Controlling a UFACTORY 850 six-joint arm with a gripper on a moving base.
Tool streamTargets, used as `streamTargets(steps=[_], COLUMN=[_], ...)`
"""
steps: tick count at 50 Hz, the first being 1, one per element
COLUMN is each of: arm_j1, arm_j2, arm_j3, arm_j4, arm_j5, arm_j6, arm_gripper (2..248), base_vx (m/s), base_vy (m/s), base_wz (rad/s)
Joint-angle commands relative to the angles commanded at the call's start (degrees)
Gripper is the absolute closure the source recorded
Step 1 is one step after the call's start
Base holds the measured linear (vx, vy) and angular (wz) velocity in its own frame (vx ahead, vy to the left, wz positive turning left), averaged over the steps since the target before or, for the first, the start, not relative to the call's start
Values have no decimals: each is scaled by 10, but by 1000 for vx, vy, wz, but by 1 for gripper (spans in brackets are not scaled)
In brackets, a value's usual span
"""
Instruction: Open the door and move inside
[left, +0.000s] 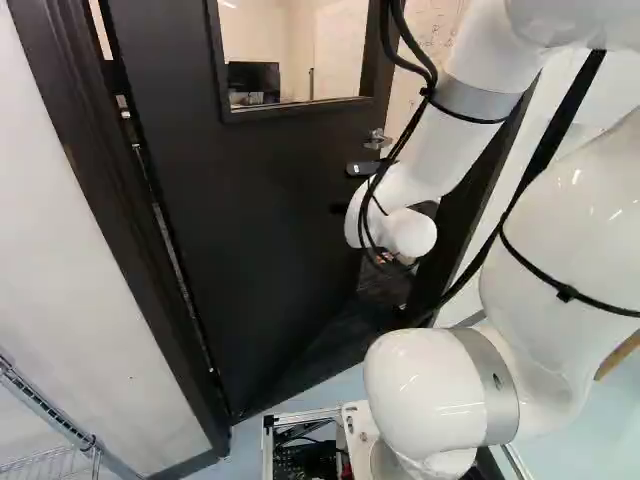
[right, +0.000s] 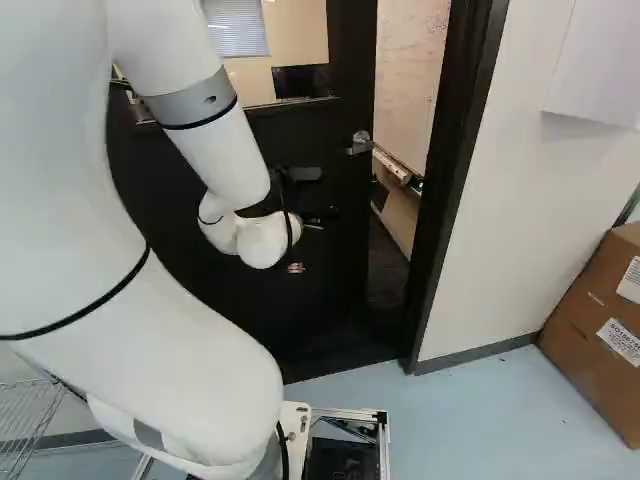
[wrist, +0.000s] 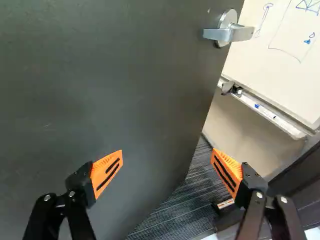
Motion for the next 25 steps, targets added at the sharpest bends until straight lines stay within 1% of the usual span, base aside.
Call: streamTargets(steps=[25], arm_j1=[30], arm_j2=[-27], arm_j3=[-27], arm_j4=[0], arm_j5=[0], arm_j6=[0], arm_gripper=[3], base_vx=[0], base_vy=[0], base_wz=[0])
